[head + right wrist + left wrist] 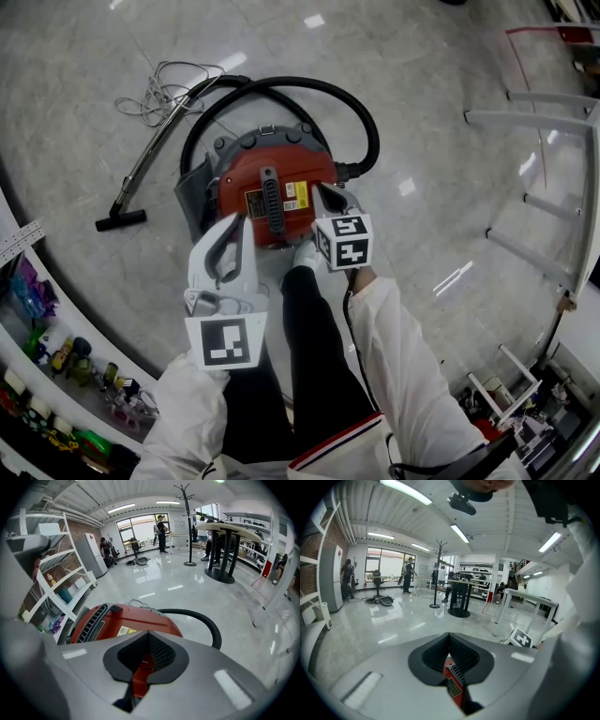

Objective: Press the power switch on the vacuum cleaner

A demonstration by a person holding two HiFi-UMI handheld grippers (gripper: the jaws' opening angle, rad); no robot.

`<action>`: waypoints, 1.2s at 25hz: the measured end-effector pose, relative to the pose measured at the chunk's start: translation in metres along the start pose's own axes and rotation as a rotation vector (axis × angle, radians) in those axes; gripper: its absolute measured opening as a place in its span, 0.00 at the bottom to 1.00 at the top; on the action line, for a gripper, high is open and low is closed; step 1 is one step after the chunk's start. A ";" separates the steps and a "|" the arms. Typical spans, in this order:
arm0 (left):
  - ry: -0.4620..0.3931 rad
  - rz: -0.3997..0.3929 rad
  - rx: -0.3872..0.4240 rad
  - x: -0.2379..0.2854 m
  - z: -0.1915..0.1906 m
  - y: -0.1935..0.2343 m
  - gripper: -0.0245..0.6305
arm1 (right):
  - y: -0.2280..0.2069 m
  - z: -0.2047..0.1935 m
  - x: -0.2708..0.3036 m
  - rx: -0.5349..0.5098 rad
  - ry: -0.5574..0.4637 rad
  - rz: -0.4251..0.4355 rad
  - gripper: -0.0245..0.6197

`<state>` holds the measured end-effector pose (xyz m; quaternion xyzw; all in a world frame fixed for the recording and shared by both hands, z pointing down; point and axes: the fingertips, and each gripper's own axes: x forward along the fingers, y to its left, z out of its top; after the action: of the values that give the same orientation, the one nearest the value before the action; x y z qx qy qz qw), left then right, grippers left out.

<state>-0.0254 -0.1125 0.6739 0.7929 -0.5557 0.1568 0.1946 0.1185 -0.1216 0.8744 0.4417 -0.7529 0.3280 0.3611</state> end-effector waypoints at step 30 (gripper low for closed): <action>0.006 -0.008 -0.006 0.006 -0.002 -0.005 0.04 | -0.003 -0.002 0.002 0.024 0.003 -0.007 0.04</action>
<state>-0.0191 -0.1149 0.6774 0.7942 -0.5523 0.1567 0.1991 0.1208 -0.1221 0.8780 0.4481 -0.7469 0.3363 0.3581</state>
